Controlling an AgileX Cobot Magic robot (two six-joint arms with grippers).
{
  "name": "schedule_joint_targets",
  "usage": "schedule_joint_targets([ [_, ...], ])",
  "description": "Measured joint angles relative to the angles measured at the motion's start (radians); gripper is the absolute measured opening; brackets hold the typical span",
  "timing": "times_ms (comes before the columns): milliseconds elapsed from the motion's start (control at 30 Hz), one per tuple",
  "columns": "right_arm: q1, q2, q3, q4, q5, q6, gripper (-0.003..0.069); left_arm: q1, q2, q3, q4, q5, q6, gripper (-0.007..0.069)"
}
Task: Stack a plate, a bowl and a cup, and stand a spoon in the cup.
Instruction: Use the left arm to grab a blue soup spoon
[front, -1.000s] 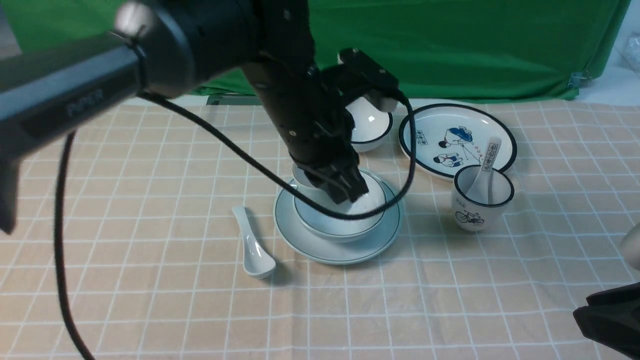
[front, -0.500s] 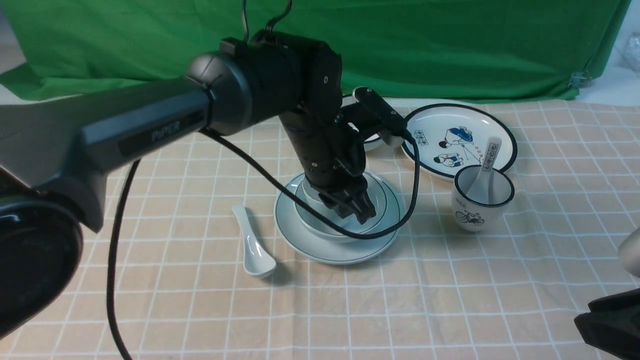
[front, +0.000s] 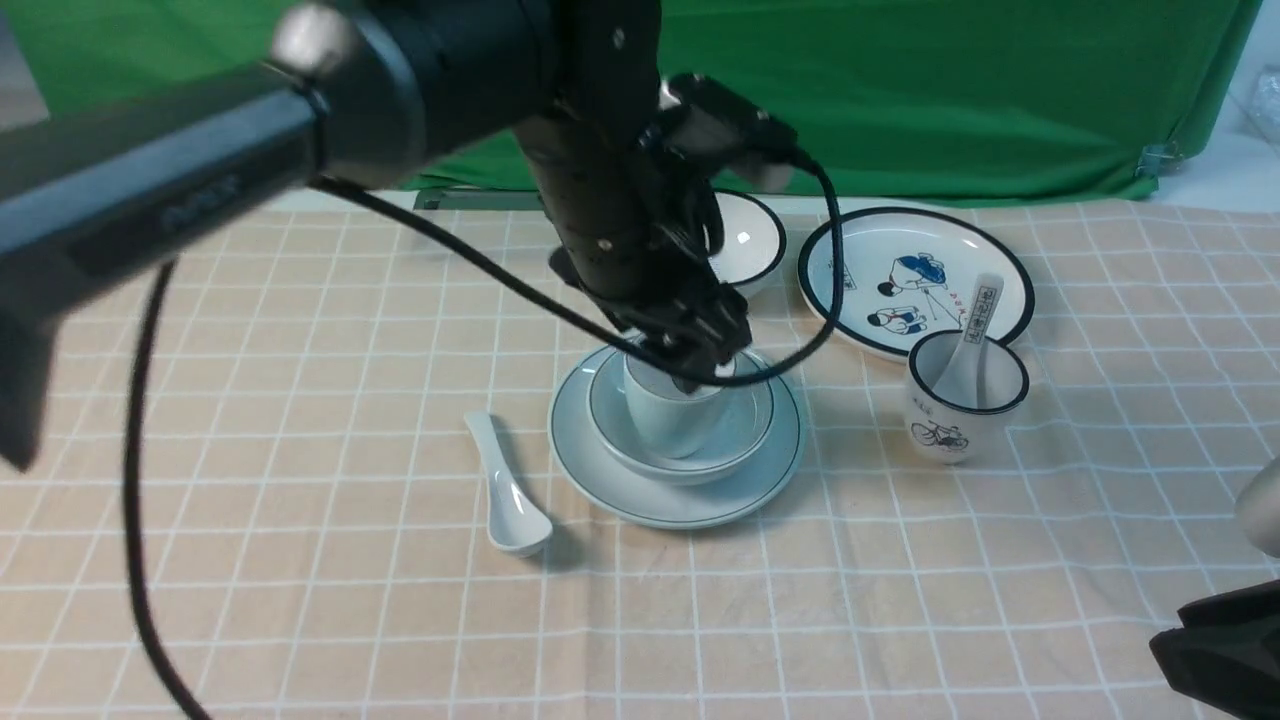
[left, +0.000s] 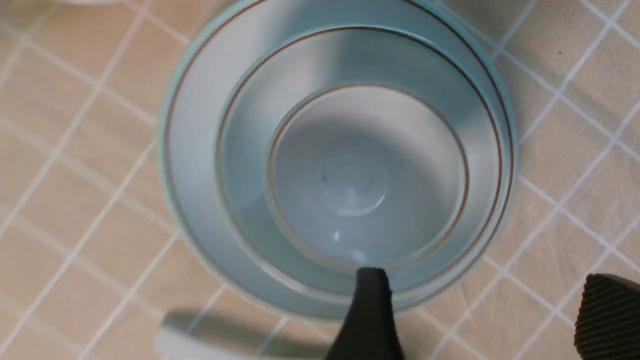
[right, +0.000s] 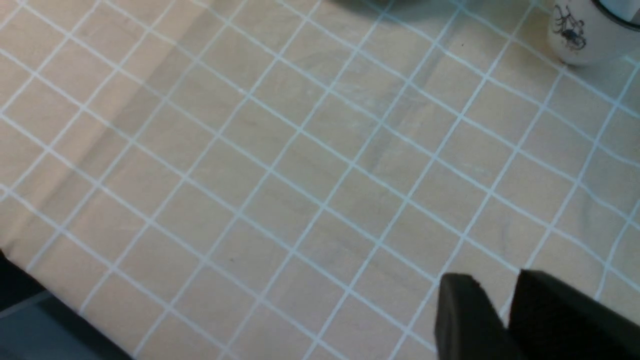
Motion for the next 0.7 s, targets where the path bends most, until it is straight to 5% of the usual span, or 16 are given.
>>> schedule_joint_targets([
  [133, 0.0, 0.0, 0.0, 0.0, -0.027, -0.006, 0.0183, 0.093, -0.073, 0.075, 0.038, 0.033, -0.148, 0.0317],
  [300, 0.0, 0.0, 0.001, 0.0, -0.041, -0.022, 0.0185, 0.206, -0.018, 0.23, -0.023, -0.035, -0.256, 0.0209],
  [700, 0.0, 0.0, 0.001, 0.0, -0.045, -0.025, 0.0197, 0.281, 0.122, 0.264, -0.031, -0.201, -0.411, 0.0347],
])
